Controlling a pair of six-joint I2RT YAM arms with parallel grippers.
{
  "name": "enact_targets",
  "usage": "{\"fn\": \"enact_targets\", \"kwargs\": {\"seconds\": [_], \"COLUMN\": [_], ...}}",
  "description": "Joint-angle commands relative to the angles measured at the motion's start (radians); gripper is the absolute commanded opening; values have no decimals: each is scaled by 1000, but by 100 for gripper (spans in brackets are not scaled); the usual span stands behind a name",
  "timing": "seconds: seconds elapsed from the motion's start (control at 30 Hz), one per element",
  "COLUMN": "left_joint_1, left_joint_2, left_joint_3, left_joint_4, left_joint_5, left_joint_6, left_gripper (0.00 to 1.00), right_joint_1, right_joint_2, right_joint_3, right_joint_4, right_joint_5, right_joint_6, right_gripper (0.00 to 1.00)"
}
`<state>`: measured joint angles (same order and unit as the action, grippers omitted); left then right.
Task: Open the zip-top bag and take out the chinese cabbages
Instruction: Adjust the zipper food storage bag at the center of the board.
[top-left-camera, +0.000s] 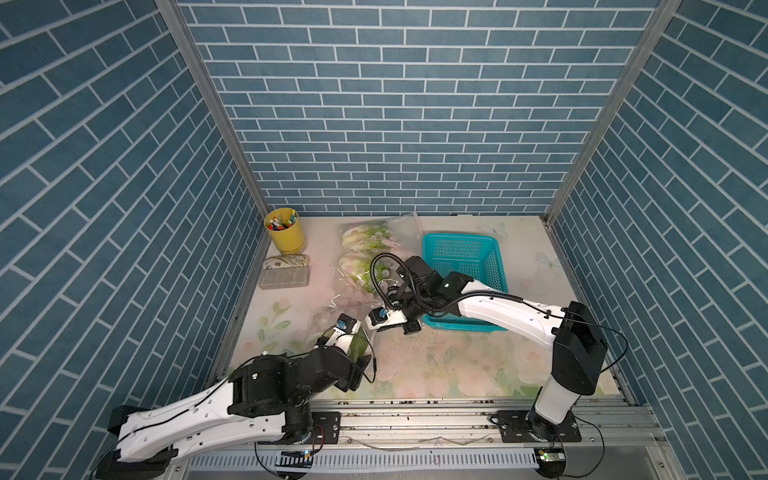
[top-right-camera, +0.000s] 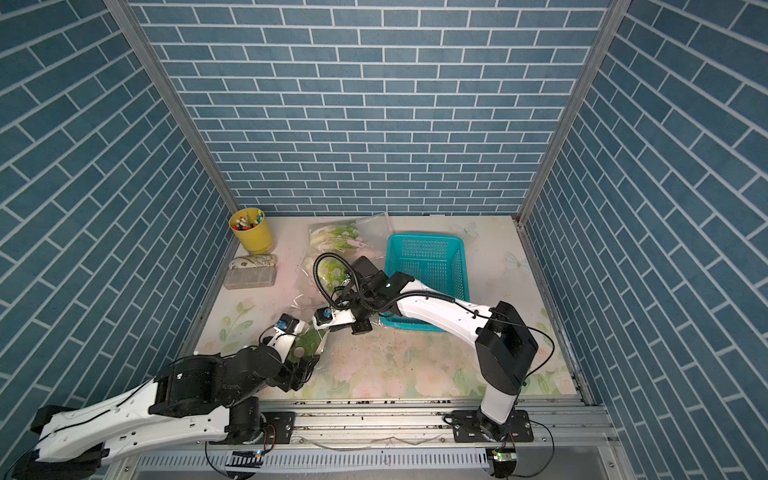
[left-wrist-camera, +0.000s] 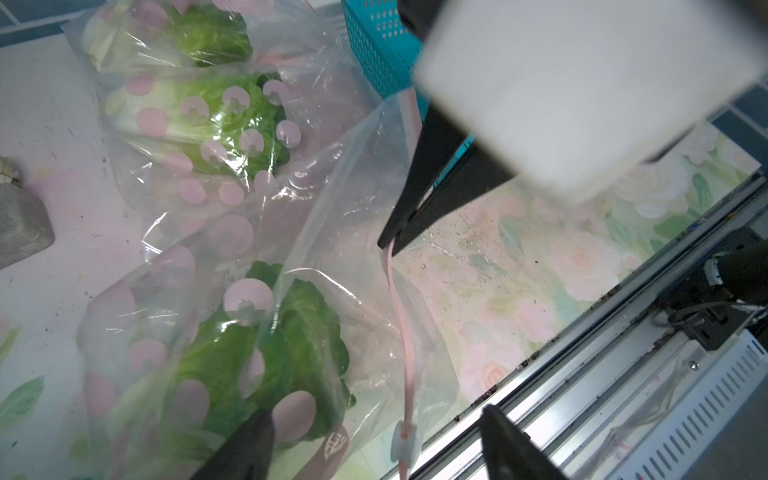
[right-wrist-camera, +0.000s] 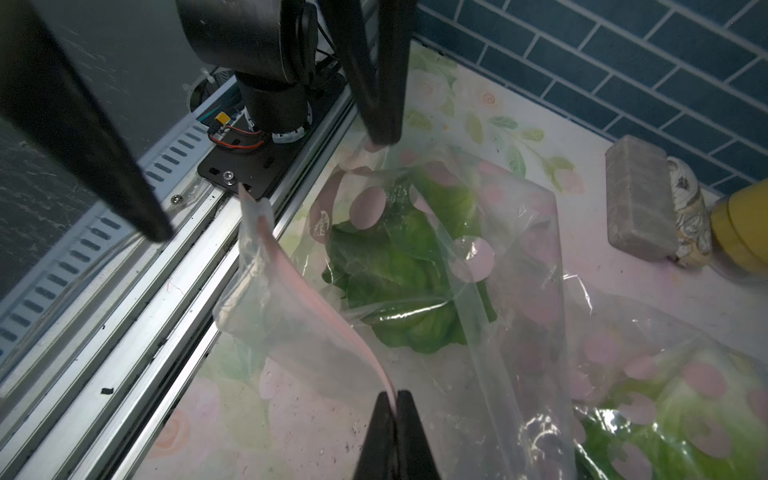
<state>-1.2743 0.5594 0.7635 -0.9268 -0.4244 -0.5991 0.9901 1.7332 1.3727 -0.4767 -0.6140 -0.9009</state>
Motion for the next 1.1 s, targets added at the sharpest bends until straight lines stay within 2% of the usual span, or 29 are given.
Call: {"fn": "enact_targets", "kwargs": {"seconds": [0.0,0.2,0.37,0.47,0.63,0.87,1.07], "left_joint_1": [4,4,3,3,3,3,3], "left_joint_2": [-73,-227,-207,-142,-69,-109,-130], "left_joint_3": [25,23,39,47,37,-25,-124], "left_joint_4": [-38,-4,22,52,121,216,309], "left_joint_5": [-99,-152,-124,-80,-57,-90,-64], "left_joint_6": [-12,53,125,171,213,202,140], "left_gripper": [100,100,99,96,86,74,66], "right_joint_1": [3,-23,-28,-29,-34,-42,-41], "right_joint_2": [-56,-126,-173,-186,-237,-278,-289], "right_joint_3": [-47,-129,-167,-173,-245,-278,-284], "right_joint_4": [115,326,440,465,607,650,670], "right_joint_5": [63,169,272,284,325,332,344], "right_joint_6": [138,381,458,483,553,588,593], "right_gripper": [0,0,0,0,0,0,0]}}
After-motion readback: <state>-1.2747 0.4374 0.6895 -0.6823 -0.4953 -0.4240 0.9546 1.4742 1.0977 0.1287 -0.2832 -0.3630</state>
